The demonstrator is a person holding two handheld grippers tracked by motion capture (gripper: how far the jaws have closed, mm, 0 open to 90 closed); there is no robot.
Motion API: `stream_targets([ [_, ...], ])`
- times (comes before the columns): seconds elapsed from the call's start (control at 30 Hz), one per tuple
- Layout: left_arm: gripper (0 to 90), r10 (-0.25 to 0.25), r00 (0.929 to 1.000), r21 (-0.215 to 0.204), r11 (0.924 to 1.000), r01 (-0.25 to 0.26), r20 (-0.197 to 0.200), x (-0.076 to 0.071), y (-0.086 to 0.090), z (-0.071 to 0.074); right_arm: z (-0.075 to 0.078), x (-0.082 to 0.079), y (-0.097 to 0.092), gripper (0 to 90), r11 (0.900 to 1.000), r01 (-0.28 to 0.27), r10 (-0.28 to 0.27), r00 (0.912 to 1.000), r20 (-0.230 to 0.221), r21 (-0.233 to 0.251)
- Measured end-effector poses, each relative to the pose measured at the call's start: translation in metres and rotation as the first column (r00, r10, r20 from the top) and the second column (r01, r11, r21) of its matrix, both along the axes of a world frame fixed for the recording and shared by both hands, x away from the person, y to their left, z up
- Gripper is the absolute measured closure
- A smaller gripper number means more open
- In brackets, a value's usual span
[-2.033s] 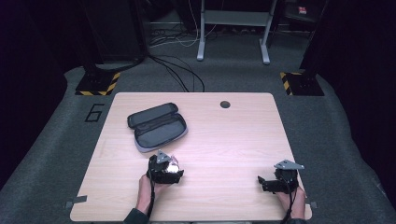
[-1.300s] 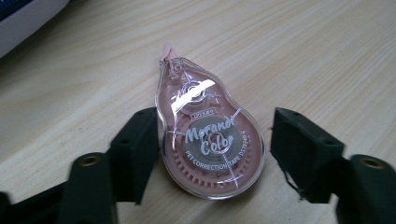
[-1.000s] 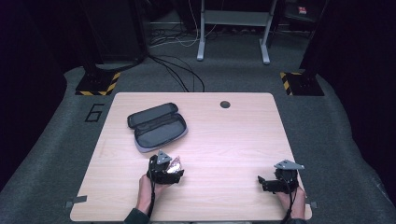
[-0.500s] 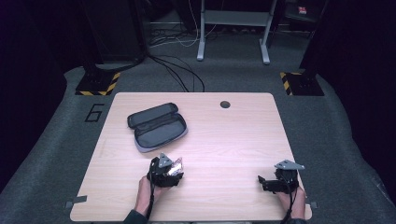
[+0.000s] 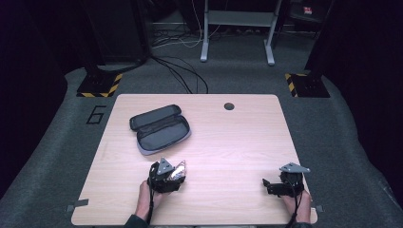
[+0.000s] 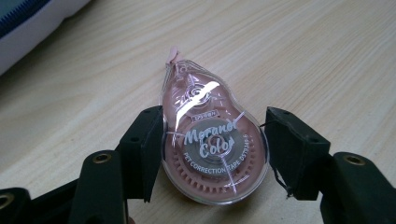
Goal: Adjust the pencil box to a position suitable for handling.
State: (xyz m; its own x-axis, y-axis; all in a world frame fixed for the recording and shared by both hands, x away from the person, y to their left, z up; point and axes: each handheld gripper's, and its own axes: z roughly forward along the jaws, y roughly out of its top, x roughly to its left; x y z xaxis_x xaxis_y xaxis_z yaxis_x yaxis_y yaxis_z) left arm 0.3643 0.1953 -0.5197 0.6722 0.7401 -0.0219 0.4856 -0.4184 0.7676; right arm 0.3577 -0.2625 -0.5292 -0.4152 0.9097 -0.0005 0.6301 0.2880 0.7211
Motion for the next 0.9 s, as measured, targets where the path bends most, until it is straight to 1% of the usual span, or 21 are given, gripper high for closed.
stream_targets([
  [0.07,39.4,-0.001,1.0000,-0.007,1.0000,0.001,0.005,-0.001,0.001,0.001,0.000,0.000,0.000,1.8,1.0000,0.000,0.000,1.0000,0.000,0.000],
  [0.1,39.4,-0.014,0.9998,-0.012,0.9998,0.014,0.017,-0.002,0.003,0.005,0.000,0.000,0.000,1.8,1.0000,0.000,0.000,1.0000,0.000,0.000],
  [0.13,39.4,-0.016,0.9997,-0.020,0.9997,0.016,0.019,-0.004,0.004,0.006,0.000,0.000,0.000,1.8,1.0000,0.000,0.000,1.0000,0.000,0.000],
  [0.23,39.4,-0.038,0.9989,-0.023,0.9990,0.039,0.027,-0.009,0.007,0.011,0.000,0.000,0.000,1.9,1.0000,0.000,0.000,1.0000,0.000,0.000],
  [0.27,39.4,-0.049,0.9983,-0.029,0.9983,0.050,0.030,-0.012,0.007,0.013,0.000,0.000,0.000,1.9,1.0000,0.000,0.000,1.0000,0.000,0.000],
  [0.3,39.4,-0.058,0.9978,-0.032,0.9977,0.059,0.031,-0.014,0.008,0.014,0.000,0.000,0.000,1.8,1.0000,0.000,0.000,1.0000,0.000,0.000],
  [0.33,39.4,-0.059,0.9977,-0.043,0.9973,0.060,0.032,-0.017,0.008,0.015,0.000,0.000,0.000,1.8,1.0000,0.000,0.000,1.0000,0.000,0.000],
  [0.37,39.4,-0.077,0.9966,-0.040,0.9962,0.078,0.032,-0.020,0.009,0.017,0.000,0.000,0.000,1.9,1.0000,0.000,0.000,1.0000,0.000,0.000],
  [0.43,39.4,-0.092,0.9950,-0.044,0.9946,0.094,0.037,-0.024,0.009,0.018,0.000,0.000,0.000,1.8,1.0000,0.000,0.000,1.0000,0.000,0.000],
  [0.47,39.4,-0.103,0.9942,-0.051,0.9932,0.105,0.028,-0.027,0.009,0.018,0.000,0.000,0.000,1.9,1.0000,0.000,0.000,1.0000,0.000,0.000],
  [0.5,39.4,-0.106,0.9939,-0.057,0.9926,0.107,0.031,-0.030,0.009,0.018,0.000,0.000,0.000,1.9,1.0000,0.000,0.000,1.0000,0.000,0.000],
  [0.53,39.4,-0.118,0.9927,-0.063,0.9909,0.119,0.024,-0.032,0.009,0.018,0.000,0.000,0.000,1.9,1.0000,0.000,0.000,1.0000,0.000,0.000],
  [0.63,39.4,-0.140,0.9896,-0.063,0.9878,0.142,0.031,-0.039,0.008,0.017,0.000,0.000,0.000,1.9,1.0000,0.000,0.000,1.0000,0.000,0.000],
  [0.7,39.3,-0.164,0.9860,-0.059,0.9844,0.166,0.028,-0.045,0.005,0.016,0.000,0.000,0.000,1.9,1.0000,0.000,0.000,1.0000,0.000,0.000],
  [0.77,39.3,-0.167,0.9857,-0.068,0.9834,0.168,0.026,-0.050,0.001,0.013,0.000,0.000,0.000,1.9,1.0000,0.000,0.000,1.0000,0.000,0.000],
  [0.8,39.3,-0.185,0.9825,-0.069,0.9801,0.186,0.016,-0.052,0.000,0.013,0.000,0.000,0.000,1.9,1.0000,0.000,0.000,1.0000,0.000,0.000],
  [0.83,39.3,-0.183,0.9828,-0.077,0.9798,0.185,0.021,-0.054,-0.002,0.010,0.000,0.000,0.000,1.9,1.0000,0.000,0.000,1.0000,0.000,0.000],
  [0.9,39.3,-0.207,0.9784,-0.072,0.9758,0.206,0.005,-0.057,-0.006,0.007,0.000,0.000,0.000,1.9,1.0000,0.000,0.000,1.0000,0.000,0.000],
])
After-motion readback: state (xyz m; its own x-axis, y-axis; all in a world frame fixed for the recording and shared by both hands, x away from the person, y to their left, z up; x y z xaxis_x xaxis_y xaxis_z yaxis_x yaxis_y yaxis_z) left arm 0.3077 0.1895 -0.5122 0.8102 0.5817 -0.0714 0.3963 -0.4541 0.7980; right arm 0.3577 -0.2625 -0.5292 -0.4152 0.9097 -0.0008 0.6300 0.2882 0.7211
